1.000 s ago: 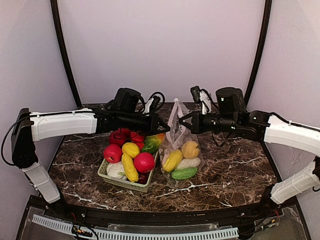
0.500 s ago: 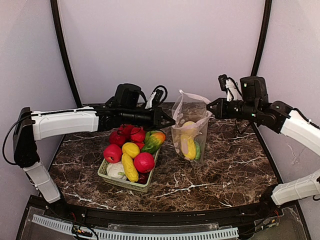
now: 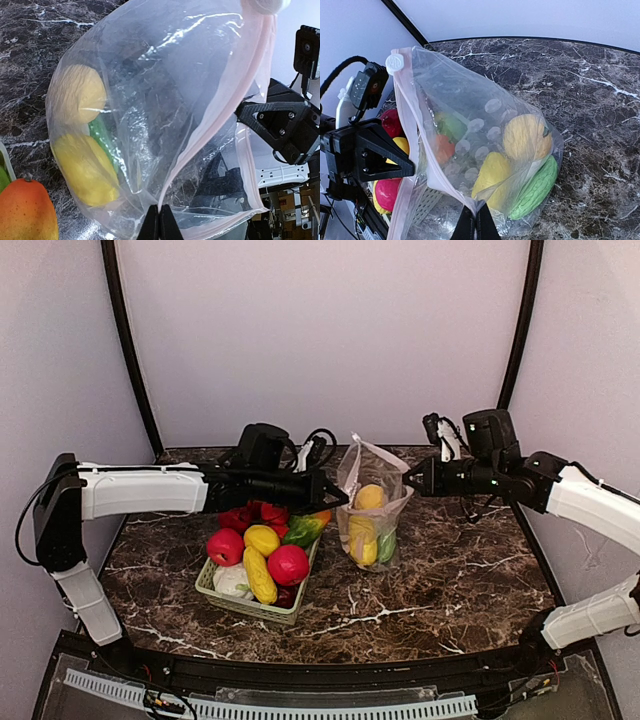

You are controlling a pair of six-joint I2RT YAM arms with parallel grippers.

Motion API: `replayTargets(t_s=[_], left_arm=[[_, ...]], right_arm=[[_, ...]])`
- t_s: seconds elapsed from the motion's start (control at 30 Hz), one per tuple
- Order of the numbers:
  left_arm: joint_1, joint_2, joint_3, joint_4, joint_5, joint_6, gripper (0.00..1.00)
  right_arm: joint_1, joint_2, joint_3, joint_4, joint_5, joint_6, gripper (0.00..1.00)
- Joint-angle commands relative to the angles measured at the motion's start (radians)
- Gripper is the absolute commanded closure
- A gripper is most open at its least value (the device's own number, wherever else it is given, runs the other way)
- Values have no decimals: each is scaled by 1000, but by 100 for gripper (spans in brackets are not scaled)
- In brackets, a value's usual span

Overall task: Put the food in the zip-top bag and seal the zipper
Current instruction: Adjust the zipper food storage bag at the center of the board, then pick up the fake fruit from the bin.

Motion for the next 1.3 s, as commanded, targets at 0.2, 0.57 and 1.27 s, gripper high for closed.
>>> replayTargets(t_s=[0.2, 0.57, 1.27], left_arm=[[8, -126, -40, -65, -106, 67, 74], [74, -402, -140, -394, -227, 187, 16], [67, -294, -87, -478, -150, 379, 20]], right_arm=[[-4, 18, 13, 55, -40, 14, 100], [-4, 44, 25, 78, -62, 14, 100], [-4, 52, 25, 85, -70, 18, 100]])
